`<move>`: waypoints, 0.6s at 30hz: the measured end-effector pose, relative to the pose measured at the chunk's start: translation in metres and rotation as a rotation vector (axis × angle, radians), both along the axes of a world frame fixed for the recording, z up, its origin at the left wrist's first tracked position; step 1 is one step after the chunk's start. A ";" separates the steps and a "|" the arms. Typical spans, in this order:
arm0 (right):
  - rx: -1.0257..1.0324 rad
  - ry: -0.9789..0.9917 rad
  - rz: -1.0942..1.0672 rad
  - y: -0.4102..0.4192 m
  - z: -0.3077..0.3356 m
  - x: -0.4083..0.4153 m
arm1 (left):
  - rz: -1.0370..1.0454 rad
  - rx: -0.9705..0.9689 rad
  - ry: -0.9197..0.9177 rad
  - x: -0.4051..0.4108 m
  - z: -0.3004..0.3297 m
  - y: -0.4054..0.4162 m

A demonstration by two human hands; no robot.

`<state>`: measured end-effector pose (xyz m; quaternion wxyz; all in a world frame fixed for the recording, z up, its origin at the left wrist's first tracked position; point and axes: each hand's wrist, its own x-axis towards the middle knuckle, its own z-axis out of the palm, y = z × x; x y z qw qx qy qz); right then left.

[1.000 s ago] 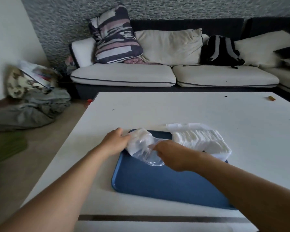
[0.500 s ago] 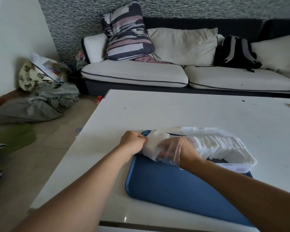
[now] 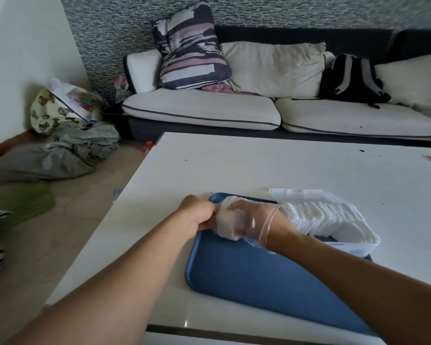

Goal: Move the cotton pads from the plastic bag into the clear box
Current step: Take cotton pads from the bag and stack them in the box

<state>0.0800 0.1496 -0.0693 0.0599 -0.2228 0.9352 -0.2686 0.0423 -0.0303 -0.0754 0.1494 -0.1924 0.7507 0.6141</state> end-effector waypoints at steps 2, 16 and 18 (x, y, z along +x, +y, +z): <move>0.042 0.122 0.044 0.007 -0.012 -0.001 | 0.005 -0.029 0.018 0.000 -0.002 0.003; 0.074 0.044 -0.098 0.002 -0.007 0.007 | 0.136 -0.028 0.026 -0.004 -0.005 0.003; -0.047 -0.038 -0.139 0.009 -0.001 0.013 | 0.144 -0.034 0.036 -0.006 -0.006 0.000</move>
